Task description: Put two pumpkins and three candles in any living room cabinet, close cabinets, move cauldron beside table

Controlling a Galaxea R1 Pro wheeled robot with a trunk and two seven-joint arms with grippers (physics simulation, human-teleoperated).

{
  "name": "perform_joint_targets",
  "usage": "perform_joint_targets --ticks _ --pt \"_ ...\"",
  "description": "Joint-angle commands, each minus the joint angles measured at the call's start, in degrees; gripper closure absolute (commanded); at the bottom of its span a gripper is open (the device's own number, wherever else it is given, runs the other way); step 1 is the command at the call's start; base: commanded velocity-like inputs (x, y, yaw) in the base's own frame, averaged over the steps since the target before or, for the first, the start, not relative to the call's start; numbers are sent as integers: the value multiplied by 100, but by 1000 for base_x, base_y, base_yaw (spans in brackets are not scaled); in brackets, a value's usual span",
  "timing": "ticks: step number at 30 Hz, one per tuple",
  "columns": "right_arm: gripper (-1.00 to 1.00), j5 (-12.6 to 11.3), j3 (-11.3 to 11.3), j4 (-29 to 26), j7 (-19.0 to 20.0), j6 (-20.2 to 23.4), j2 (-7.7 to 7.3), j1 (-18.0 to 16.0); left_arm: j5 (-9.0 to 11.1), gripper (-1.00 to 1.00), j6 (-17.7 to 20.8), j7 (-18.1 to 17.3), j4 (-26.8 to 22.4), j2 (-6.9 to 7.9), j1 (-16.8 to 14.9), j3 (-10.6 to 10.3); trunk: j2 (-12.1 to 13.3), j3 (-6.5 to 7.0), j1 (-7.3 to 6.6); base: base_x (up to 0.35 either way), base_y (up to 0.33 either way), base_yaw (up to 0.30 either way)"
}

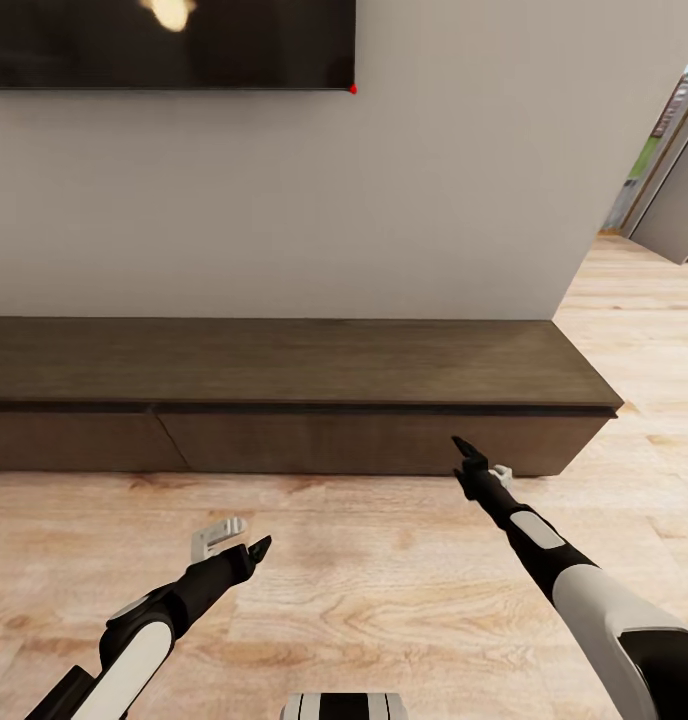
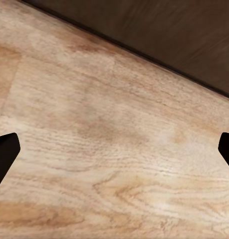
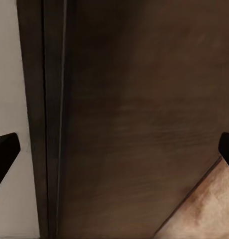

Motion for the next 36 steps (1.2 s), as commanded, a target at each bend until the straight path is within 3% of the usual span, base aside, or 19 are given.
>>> perform_joint_targets --ticks 1,7,36 --pt "-100 -50 44 -2 143 23 -11 -4 53 -100 0 53 -7 4 -5 -11 -2 -4 -1 0 0 0" --pt "-100 -12 47 -7 573 29 -25 -4 54 -100 1 53 -4 2 -5 -11 -2 -4 -1 0 0 0" --pt "-100 -2 56 19 609 28 -119 -4 54 -100 -2 53 23 0 -5 -55 -2 -4 -1 60 0 0"
